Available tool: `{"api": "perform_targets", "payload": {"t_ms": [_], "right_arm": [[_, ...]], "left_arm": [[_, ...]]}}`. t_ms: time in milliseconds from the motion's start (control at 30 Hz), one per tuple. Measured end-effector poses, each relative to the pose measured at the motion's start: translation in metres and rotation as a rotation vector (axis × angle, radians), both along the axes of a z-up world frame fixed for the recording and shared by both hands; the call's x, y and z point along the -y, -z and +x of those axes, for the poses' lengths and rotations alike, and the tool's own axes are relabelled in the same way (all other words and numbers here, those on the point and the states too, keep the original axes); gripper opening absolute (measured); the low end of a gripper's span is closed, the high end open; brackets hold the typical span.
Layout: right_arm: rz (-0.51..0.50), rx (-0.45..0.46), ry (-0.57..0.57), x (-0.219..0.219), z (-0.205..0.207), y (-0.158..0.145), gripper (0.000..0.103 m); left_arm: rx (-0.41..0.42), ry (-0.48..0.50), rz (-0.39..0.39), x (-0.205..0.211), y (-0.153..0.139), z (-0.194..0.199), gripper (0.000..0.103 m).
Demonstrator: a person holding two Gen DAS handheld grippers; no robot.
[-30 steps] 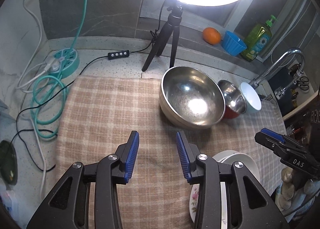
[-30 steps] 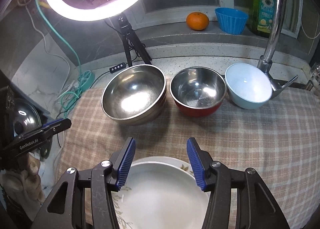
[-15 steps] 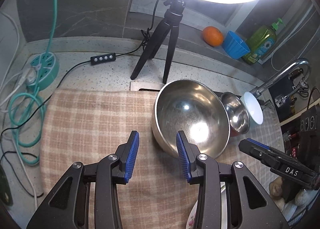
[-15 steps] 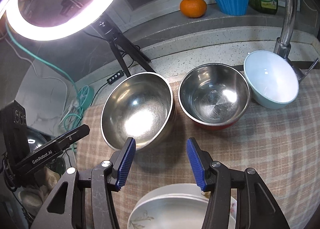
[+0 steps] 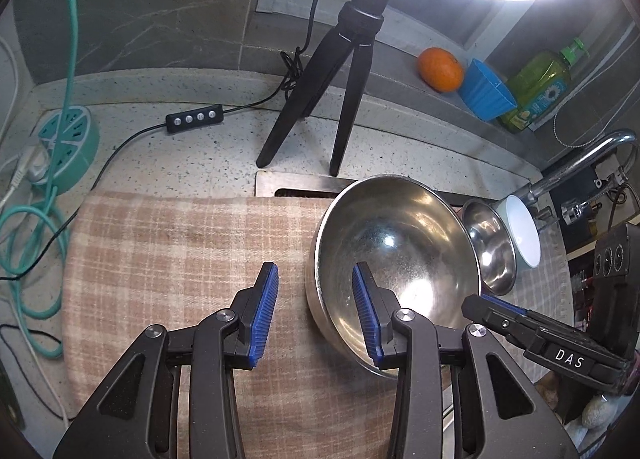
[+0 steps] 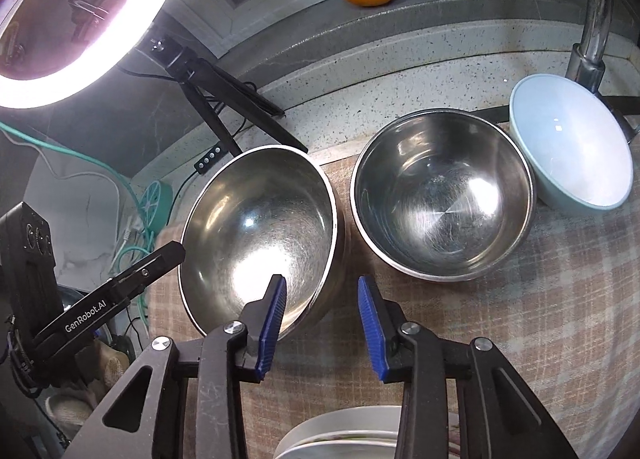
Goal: Organize plates and bowls
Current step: 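Move both tools to the rim of the large stainless steel bowl, then close both tools on the steel bowl rim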
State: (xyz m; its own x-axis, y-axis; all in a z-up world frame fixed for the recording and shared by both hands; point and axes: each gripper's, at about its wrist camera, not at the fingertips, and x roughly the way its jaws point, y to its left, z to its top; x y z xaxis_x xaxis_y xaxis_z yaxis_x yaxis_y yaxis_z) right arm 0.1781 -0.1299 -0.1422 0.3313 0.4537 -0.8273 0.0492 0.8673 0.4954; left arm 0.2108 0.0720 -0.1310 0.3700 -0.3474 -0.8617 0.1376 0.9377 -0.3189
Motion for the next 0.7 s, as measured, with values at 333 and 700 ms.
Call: {"api": "perform_targets", "payload": {"t_ms": [333,700], "right_arm": [[-0.005,-0.023,-0.014,-0.001,0.004,0.006,0.019],[-0.015,-0.022,-0.024,-0.002,0.007,0.005,0.017]], "left_arm": [[-0.025,0.014,-0.001,0.005,0.009,0.005,0.022],[-0.017,0.023,0.013,0.01,0.011,0.004,0.014]]}}
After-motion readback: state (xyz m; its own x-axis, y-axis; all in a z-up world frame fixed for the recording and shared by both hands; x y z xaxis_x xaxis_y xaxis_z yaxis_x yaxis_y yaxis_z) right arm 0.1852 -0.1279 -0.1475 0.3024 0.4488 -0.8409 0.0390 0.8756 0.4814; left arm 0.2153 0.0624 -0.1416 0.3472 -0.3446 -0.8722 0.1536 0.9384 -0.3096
